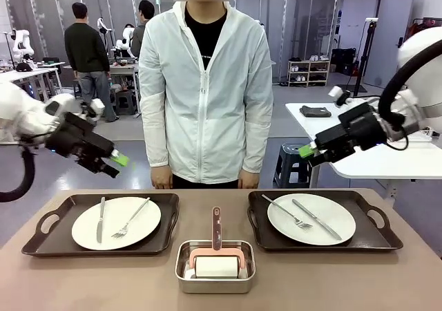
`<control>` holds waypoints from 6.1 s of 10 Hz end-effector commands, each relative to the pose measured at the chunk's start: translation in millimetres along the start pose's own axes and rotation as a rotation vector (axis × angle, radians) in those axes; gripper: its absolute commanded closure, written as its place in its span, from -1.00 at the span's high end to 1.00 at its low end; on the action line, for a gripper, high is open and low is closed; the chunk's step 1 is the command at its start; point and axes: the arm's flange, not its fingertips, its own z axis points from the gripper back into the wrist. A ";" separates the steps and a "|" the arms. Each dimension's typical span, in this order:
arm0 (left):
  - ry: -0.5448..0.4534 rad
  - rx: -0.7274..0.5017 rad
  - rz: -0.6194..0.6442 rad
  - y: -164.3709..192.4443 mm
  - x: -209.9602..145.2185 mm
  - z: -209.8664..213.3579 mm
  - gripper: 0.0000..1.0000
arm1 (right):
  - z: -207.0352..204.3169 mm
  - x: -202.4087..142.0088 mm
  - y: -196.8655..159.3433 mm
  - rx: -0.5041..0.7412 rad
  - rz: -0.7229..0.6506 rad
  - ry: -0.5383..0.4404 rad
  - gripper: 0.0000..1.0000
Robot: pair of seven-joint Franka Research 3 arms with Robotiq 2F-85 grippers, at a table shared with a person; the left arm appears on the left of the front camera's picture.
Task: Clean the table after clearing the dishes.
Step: When the left (or right) Handle tray is removed, use the left hand (or right hand) to clean the left (or right) side of the table with the Lint Roller.
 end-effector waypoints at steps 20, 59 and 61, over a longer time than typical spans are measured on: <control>-0.568 -0.007 0.575 119.2 -202.1 271.6 1.00 | 264.5 -222.1 -137.7 0.078 -0.509 -0.483 1.00; -0.568 -0.007 0.575 119.2 -202.1 271.6 1.00 | -115.3 63.0 24.6 -0.254 0.399 0.597 1.00; -0.568 -0.007 0.575 119.2 -202.1 271.6 1.00 | -128.8 60.8 27.9 -0.259 0.423 0.617 1.00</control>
